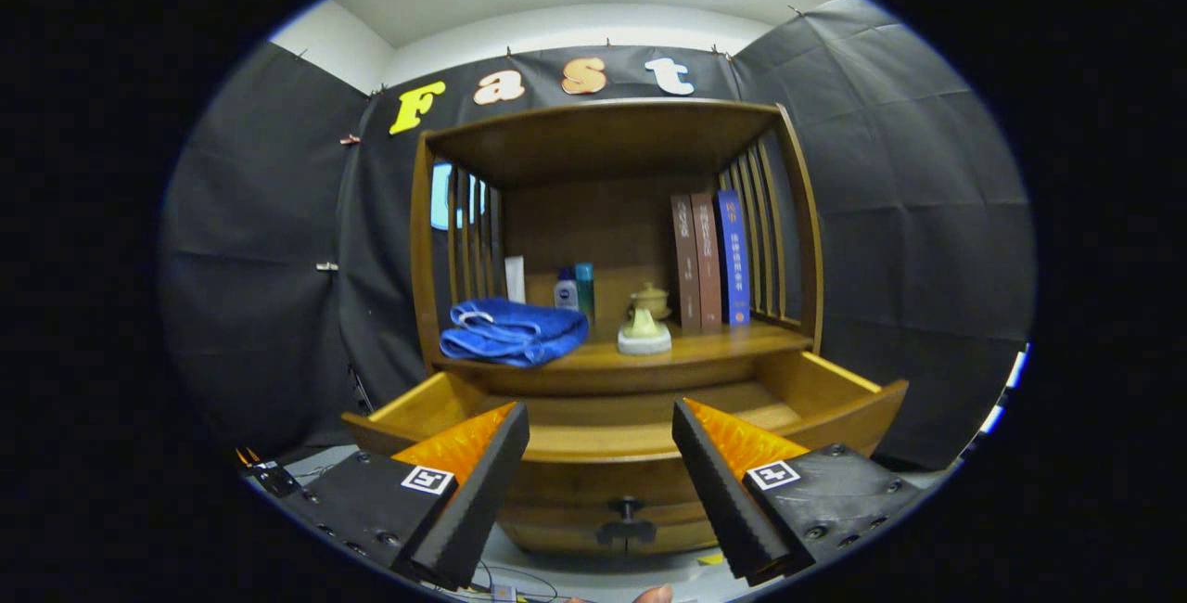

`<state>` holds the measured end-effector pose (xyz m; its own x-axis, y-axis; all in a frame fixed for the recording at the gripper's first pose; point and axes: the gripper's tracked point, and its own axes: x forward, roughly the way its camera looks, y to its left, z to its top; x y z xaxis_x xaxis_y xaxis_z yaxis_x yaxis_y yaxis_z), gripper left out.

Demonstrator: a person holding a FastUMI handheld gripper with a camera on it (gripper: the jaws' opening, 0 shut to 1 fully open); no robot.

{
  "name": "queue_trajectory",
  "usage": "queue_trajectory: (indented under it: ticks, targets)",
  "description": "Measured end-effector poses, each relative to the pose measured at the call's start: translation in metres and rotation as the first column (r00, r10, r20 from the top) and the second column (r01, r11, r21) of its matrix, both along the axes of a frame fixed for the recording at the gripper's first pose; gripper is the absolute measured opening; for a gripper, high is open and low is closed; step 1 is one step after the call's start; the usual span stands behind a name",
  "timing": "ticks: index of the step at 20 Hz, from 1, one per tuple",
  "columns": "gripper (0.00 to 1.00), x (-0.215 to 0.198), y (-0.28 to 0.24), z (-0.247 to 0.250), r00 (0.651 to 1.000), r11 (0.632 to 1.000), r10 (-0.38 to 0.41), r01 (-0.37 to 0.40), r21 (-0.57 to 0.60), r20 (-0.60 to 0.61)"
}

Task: Pull open the drawer, take out the items inside it, and place them on the countertop above the cabinet.

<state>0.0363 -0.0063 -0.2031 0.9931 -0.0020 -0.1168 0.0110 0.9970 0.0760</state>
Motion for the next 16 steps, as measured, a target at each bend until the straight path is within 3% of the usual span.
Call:
queue_trajectory:
  ticks: [7,16]
  targets:
    - [0.99,0.009,-0.008,-0.076,0.994,1.0,-0.029,0.028,-0.014,-0.104]
    - [0.99,0.014,-0.013,-0.094,0.993,0.998,-0.046,0.041,-0.044,-0.113]
